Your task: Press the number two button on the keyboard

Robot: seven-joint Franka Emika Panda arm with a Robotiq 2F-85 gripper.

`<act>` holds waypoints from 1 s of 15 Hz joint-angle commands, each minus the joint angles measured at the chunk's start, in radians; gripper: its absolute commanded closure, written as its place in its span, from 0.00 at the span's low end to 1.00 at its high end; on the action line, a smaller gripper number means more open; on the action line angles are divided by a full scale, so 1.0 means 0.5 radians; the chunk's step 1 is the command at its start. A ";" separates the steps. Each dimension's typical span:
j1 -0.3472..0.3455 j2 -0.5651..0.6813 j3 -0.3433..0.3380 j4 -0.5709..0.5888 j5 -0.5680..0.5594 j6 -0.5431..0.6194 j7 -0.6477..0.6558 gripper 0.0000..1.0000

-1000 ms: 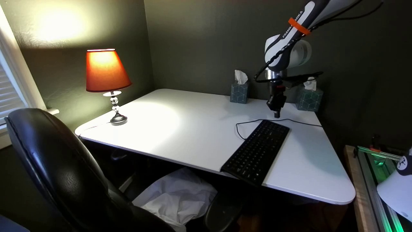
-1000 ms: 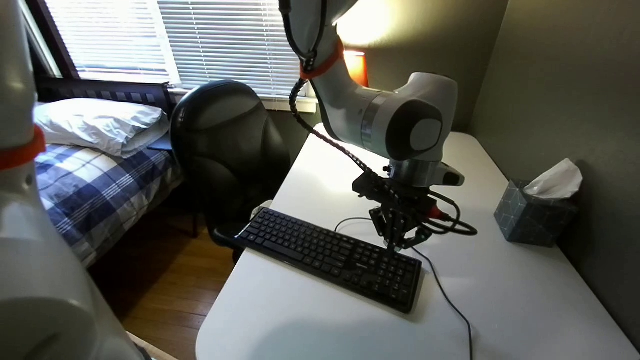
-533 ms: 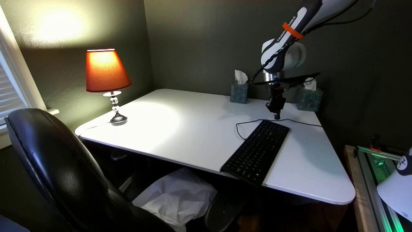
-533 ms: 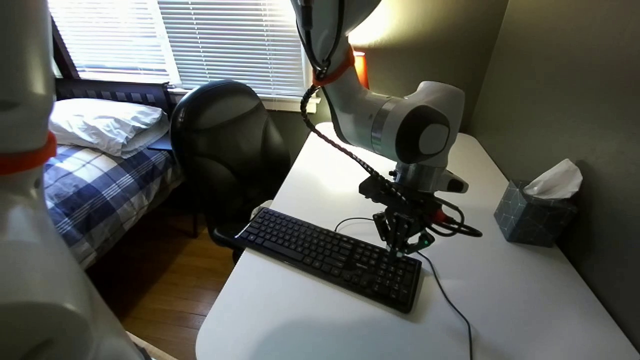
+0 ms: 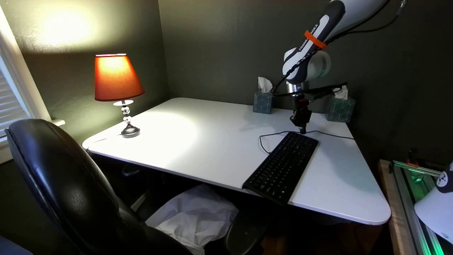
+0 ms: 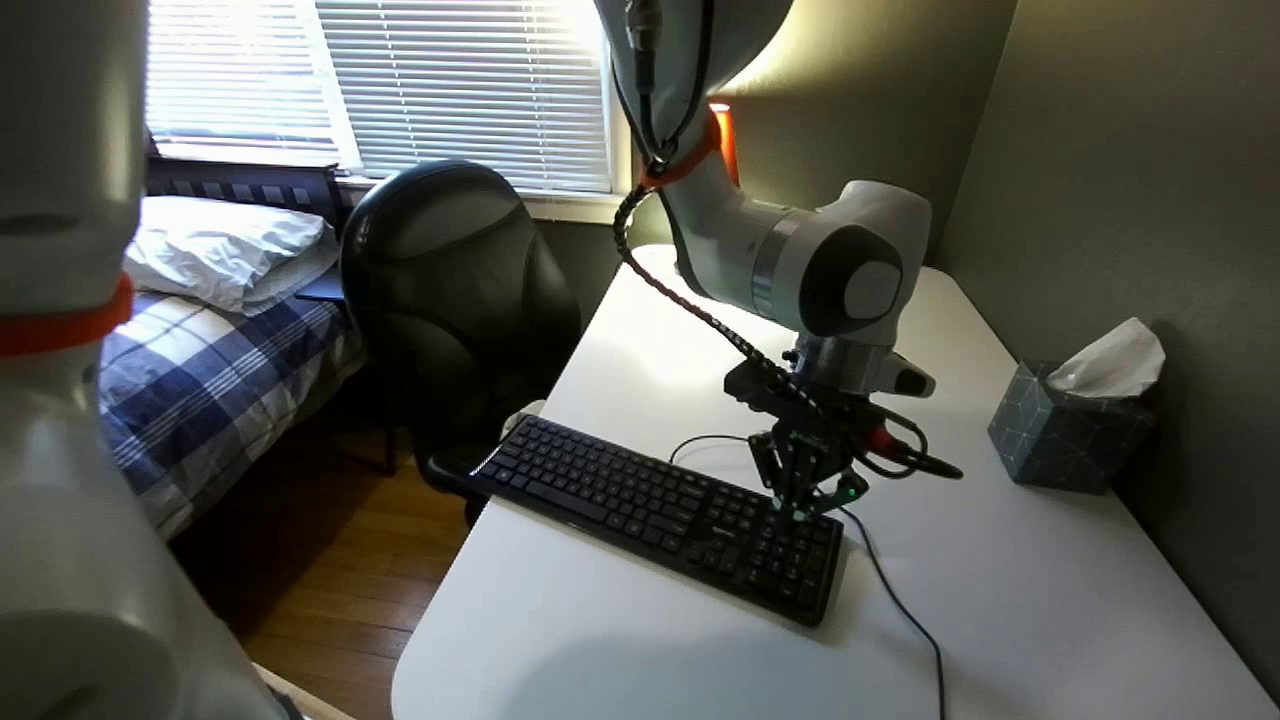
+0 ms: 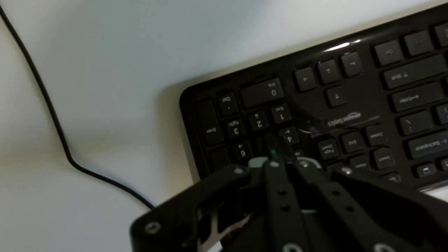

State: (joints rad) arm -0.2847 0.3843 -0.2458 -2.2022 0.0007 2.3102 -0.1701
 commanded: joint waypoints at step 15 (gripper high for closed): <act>-0.087 0.198 0.101 0.207 0.104 -0.166 -0.033 1.00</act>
State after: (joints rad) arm -0.3097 0.4589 -0.2114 -2.1315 0.0267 2.2661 -0.1711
